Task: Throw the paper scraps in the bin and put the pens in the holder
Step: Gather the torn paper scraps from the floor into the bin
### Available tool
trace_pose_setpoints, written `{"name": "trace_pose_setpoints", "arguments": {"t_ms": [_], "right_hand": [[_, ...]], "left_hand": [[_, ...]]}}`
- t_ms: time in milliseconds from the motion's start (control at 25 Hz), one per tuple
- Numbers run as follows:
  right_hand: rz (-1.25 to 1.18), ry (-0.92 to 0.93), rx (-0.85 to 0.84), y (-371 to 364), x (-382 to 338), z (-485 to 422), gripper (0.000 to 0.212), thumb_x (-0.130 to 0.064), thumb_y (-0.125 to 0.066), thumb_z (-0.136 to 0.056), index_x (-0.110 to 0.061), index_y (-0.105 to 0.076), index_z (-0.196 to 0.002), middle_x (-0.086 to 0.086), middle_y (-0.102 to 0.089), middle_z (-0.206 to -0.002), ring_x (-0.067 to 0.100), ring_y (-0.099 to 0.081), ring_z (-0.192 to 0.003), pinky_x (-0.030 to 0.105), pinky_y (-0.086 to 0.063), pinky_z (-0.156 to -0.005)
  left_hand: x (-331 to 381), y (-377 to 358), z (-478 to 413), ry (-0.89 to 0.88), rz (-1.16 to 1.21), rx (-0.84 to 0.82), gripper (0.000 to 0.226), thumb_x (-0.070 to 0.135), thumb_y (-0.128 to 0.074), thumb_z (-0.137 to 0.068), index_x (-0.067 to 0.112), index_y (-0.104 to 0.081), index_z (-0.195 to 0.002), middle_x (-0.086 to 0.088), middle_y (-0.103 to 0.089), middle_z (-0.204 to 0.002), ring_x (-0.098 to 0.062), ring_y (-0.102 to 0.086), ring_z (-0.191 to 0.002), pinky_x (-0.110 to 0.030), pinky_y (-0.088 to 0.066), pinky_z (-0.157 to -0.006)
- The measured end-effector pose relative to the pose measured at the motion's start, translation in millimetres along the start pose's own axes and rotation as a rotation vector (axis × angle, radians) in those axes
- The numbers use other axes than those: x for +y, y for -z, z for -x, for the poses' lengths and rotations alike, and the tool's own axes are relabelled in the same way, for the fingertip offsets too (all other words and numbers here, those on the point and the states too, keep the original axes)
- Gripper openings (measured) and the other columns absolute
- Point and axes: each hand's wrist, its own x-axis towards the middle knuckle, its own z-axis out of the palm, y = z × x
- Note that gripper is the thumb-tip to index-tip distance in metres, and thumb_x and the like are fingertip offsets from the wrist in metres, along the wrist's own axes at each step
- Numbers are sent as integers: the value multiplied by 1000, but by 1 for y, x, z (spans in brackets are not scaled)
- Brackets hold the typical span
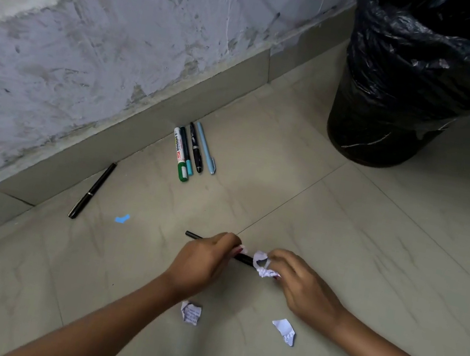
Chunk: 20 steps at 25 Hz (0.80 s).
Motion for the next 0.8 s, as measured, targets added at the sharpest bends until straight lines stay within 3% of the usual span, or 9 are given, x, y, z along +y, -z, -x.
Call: {"name": "trace_pose_setpoints", "arguments": {"t_ms": [80,200,280,360,520,600,680,800], "right_hand": [[141,0,-48,-4,-7,-10,25,-4,-48,-79,-17,-54,-100,2,-55,-116,20,-58,-75,25,-50,-57],[311,76,-43,-15,-8,-21,27,-1,-41,-68,-19,-50,-85,2,-49,-101,20,-51,-53,20,-37,-41],[291,30,-2,-14,-10,-25,24,-3,-33,-77,-15,-53,-83,1,-49,-82,21,-50,-54,21,-37,-44],[295,-23,-25,-9,-3,-23,27,-11,-30,-90,-12,-57,-91,-5,-46,-76,18,-48,-66,22,-38,-57],[138,-101,23,11,4,-6,25,-7,-29,-80,-16,-52,-86,-2,-42,-81,16,-44,-57,19,-34,-50],[75,-114,-8,17,5,4,20,-10,-31,-83,-16,-50,-84,-4,-37,-82,14,-39,-60,15,-28,-55],[115,-14,-88,14,-2,18,14,-18,-40,-86,-16,-54,-84,-3,-43,-81,12,-40,-65,14,-29,-62],[270,135,-100,-8,-16,46,7,-27,-50,-83,-22,-54,-86,-1,-54,-85,18,-44,-74,27,-39,-70]], "left_hand": [[-12,8,26,-33,-2,-64,26,43,-26,-93,26,-44,-87,-2,-65,-85,-21,-60,-69,-31,-44,-56],[-26,2,66,-121,-182,-167,36,46,-19,-95,25,-45,-83,3,-57,-80,-18,-59,-59,-27,-42,-48],[-28,-11,81,-202,-360,-226,36,51,-25,-92,24,-43,-77,3,-55,-74,-16,-53,-51,-22,-36,-39],[-27,-20,84,-241,-436,-233,30,46,-36,-89,22,-41,-73,1,-55,-69,-17,-50,-46,-19,-33,-36],[-24,-25,75,-254,-482,-185,12,29,-45,-76,18,-39,-75,2,-53,-66,-17,-49,-40,-17,-29,-32],[-14,-27,58,-185,-442,-179,10,26,-40,-76,17,-36,-75,2,-57,-55,-18,-51,-37,-18,-28,-29],[0,-29,34,-64,-339,-142,11,28,-36,-80,18,-34,-75,1,-60,-51,-21,-54,-38,-20,-32,-30],[23,-29,2,225,49,26,24,43,-27,-87,20,-30,-81,-13,-69,-68,-35,-63,-58,-32,-50,-46]]}}
